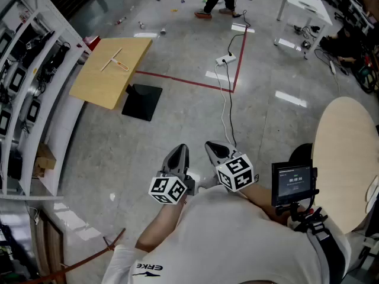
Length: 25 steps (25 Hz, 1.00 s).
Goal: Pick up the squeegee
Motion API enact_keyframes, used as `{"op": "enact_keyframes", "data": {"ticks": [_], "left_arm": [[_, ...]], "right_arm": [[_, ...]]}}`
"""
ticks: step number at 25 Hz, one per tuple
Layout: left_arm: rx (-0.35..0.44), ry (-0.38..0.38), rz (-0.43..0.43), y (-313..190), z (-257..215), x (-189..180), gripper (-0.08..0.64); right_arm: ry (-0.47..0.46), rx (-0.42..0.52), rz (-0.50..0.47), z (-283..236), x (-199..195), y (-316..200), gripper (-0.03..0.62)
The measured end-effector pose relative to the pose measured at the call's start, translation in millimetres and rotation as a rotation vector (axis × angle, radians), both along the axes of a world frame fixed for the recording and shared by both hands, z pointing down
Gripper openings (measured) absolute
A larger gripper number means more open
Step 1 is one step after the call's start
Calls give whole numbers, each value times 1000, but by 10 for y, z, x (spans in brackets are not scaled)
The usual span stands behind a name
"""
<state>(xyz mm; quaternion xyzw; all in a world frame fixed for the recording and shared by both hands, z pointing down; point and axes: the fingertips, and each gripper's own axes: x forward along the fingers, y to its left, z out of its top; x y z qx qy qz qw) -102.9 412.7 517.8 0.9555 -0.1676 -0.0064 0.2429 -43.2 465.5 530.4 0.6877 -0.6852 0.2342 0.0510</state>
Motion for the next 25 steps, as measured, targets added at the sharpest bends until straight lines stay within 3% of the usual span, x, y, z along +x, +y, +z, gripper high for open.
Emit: {"op": "enact_keyframes", "data": {"ticks": [10, 16, 25], "left_arm": [[-3, -8, -6, -6, 15, -31, 5], [-3, -28, -36, -186, 76, 416, 5], [-7, -36, -53, -178, 34, 338, 5]], "right_arm": [[-10, 4, -1, 9, -20, -4, 0], [-36, 12, -36, 62, 430, -222, 0], [-46, 18, -61, 20, 348, -227, 0]]}}
